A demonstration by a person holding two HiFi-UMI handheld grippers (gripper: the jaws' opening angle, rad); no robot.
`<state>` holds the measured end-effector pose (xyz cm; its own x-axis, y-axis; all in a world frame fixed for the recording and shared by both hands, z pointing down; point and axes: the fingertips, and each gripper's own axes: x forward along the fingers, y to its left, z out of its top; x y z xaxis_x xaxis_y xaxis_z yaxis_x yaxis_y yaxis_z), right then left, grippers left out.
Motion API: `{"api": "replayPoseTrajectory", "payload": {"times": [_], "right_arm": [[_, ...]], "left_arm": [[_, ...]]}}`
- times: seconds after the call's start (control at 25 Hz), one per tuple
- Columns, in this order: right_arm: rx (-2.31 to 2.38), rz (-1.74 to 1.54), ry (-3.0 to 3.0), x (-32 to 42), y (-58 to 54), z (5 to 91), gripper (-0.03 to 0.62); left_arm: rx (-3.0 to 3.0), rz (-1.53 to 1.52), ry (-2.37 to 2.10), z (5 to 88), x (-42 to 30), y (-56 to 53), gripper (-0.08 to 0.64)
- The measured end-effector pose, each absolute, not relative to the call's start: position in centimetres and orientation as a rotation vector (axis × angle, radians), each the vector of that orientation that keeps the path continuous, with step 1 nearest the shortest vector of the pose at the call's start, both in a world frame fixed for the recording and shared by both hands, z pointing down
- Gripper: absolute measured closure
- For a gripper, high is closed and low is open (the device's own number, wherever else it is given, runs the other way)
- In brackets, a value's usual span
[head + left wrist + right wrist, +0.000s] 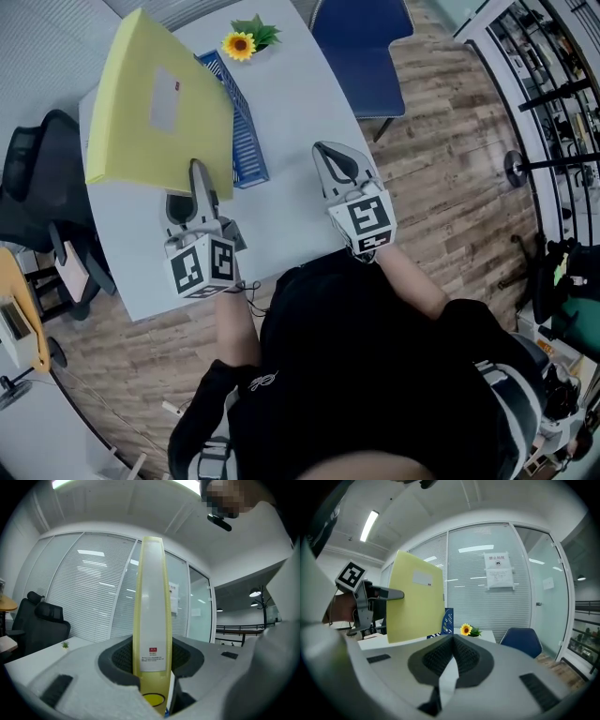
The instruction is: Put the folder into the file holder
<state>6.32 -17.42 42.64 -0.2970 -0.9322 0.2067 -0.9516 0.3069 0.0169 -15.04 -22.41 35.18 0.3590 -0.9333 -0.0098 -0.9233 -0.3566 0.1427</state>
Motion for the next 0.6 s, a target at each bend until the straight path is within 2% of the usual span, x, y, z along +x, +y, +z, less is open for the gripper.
{"api": "replayPoseTrajectory", "payload": {"times": [0.6], "right_arm": [[1.704,0.171,-2.384,7.3,-18.1,43.5,0.588]], "left_arm": [[2.432,-0.042,-1.736,39.5,-13.3,-25.2,0.402]]}}
